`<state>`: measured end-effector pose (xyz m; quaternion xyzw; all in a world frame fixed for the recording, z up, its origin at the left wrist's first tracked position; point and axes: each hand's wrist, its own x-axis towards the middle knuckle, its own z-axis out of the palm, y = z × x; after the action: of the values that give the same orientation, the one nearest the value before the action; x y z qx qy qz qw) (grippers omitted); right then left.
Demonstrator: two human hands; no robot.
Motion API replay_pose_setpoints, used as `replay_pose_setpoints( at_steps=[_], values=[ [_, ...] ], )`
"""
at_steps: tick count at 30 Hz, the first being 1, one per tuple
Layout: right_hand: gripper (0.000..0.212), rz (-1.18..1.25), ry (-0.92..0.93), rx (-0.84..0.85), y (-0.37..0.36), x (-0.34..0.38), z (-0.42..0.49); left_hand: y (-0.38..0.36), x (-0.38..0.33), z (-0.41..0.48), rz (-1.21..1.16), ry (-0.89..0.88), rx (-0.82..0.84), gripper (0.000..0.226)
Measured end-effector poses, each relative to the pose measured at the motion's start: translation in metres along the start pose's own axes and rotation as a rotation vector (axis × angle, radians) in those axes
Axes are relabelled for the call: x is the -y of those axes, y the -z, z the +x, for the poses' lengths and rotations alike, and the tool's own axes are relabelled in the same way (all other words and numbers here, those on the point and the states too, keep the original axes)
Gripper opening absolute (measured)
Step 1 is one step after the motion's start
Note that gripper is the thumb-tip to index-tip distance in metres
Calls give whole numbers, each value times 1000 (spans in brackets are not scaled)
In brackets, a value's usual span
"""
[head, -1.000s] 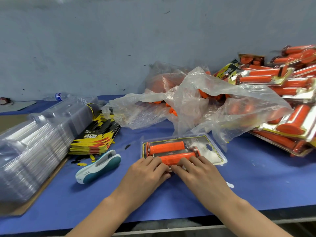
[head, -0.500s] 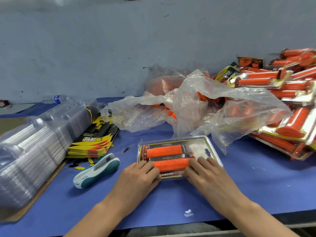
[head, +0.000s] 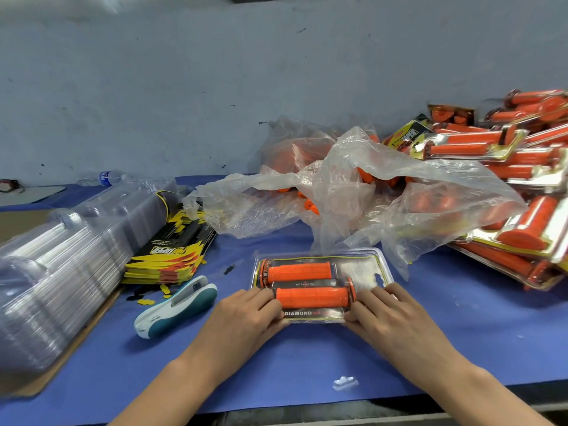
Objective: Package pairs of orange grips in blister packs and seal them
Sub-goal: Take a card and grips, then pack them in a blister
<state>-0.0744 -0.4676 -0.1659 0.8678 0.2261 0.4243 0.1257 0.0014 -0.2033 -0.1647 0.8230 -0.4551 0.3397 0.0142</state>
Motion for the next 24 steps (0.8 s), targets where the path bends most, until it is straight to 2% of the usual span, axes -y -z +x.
replay_pose_setpoints(
  at_steps=[4,8,11,17,21,24],
  values=[
    [29,-1,20,1,-2,-1,-3,-2,2,-1,47,-9,-34,31],
    [8,-5,32,54,-4,-2,-8,-3,6,-2,60,20,-43,30],
    [16,3,18,89,-5,-8,-12,-3,14,-6,49,47,-26,31],
    [12,69,5,66,-6,-7,-10,2,27,-8,4,127,34,32],
    [16,51,15,26,-5,1,-6,-2,14,-7,-12,80,20,18],
    [16,49,26,-36,-2,10,-1,-7,-9,2,-40,9,-7,20]
  ],
)
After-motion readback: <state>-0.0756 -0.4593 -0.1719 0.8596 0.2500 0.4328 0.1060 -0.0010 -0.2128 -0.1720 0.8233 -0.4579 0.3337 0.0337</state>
